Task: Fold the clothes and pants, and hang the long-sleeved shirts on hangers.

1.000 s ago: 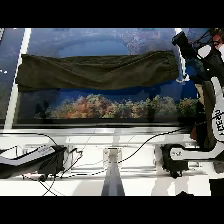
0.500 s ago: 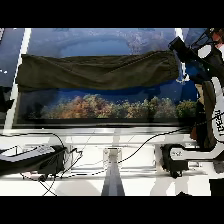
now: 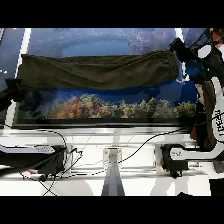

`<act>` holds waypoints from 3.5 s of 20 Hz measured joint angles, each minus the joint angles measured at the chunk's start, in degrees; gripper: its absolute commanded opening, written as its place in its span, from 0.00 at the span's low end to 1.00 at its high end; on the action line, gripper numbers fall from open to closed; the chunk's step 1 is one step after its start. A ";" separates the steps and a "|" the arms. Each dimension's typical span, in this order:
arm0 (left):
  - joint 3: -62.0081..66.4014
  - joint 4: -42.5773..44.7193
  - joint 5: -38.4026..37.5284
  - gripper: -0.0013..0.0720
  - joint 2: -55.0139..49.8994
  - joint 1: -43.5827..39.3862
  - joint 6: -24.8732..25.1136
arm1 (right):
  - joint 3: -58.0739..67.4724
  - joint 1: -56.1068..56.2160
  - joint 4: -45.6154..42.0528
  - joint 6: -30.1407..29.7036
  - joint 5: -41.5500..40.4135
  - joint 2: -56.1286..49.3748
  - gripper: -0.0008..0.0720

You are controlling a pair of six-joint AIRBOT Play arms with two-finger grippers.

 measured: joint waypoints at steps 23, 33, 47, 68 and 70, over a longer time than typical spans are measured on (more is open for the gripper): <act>16.63 9.77 -9.33 0.04 23.32 -16.63 12.94 | 12.07 24.28 -3.54 -1.40 -1.36 -2.47 0.04; 16.74 16.92 -10.88 0.04 39.36 -36.65 9.84 | 14.16 48.50 -1.64 -1.31 -0.63 -11.15 0.04; 16.70 17.81 -11.41 0.04 33.90 -42.03 9.29 | 17.92 48.35 -5.29 -1.20 0.68 -14.19 0.05; 16.76 22.32 3.52 0.49 17.94 -53.99 -2.40 | 17.97 18.08 -5.68 -1.42 27.06 -8.20 0.05; 16.76 22.56 0.85 0.98 14.67 -59.49 -2.51 | 17.97 18.01 -5.05 -1.42 27.15 -7.69 0.05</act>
